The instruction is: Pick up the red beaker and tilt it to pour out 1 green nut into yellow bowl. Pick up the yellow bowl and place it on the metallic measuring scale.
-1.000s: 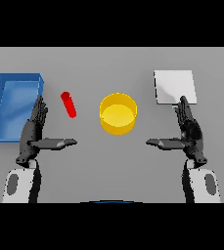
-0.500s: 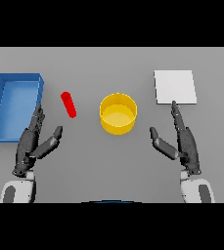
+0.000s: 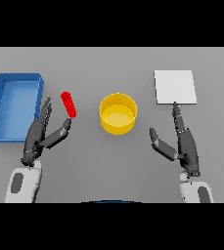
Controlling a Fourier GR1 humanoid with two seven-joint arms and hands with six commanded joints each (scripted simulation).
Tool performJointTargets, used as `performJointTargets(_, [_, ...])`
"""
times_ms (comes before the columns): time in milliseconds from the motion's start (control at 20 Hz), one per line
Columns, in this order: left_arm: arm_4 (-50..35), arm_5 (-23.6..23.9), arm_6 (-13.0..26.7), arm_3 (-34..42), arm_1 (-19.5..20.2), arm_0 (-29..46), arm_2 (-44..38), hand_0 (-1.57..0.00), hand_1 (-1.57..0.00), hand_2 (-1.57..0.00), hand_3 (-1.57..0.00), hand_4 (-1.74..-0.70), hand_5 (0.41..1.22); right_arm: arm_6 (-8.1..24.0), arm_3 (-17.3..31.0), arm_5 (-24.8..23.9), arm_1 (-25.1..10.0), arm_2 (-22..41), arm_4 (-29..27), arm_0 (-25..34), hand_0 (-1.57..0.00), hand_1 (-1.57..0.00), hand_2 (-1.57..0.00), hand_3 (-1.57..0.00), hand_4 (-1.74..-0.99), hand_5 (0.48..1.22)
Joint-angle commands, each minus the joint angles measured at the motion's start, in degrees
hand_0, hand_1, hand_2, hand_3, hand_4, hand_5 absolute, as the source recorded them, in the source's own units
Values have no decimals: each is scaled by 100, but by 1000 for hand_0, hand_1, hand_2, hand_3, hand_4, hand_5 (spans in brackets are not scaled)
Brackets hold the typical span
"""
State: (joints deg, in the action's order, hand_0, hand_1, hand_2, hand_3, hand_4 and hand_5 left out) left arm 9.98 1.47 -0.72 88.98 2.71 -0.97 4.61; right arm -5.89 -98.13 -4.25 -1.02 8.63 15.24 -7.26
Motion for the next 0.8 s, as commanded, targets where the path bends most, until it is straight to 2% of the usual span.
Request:
performJointTargets(0, [45, 53, -72, -257, -39, -184, -24, 1, 1, 1, 1, -1139, 636, 67, 52, 54, -1, -33, -84, 85, 1, 1, 1, 1, -1171, 653])
performJointTargets(50, [76, 134, -190, -409, -98, -270, -46, 1, 1, 1, 1, -1147, 636, -27, 17, 93, -17, -25, -115, 27, 1, 1, 1, 1, -1182, 655])
performJointTargets(200, [100, 246, -314, -1020, -98, -715, -206, 1, 1, 1, 1, -1150, 632, -47, 13, 137, -21, -16, -145, 42, 1, 1, 1, 1, -1213, 664])
performJointTargets(350, [28, 256, -423, -1658, -93, -1184, -382, 1, 1, 1, 1, -1163, 631, -27, 43, 124, -30, -49, -156, 107, 1, 1, 1, 1, -1230, 666])
performJointTargets(450, [-7, 289, -661, -2128, -100, -1467, -512, 1, 1, 1, 1, -1180, 635, 29, -1, 131, -44, -40, -140, 113, 1, 1, 1, 1, -1239, 668])
performJointTargets(600, [62, 385, -836, -2537, -120, -1787, -568, 1, 1, 1, 1, -1206, 636, 1, 73, 114, -42, -42, -111, 101, 1, 1, 1, 1, -1247, 673])
performJointTargets(750, [239, 543, -1061, -2924, -141, -2094, -547, 1, 1, 1, 1, -1242, 657, -5, -53, 143, -74, -41, -137, 80, 1, 1, 1, 1, -1250, 683])
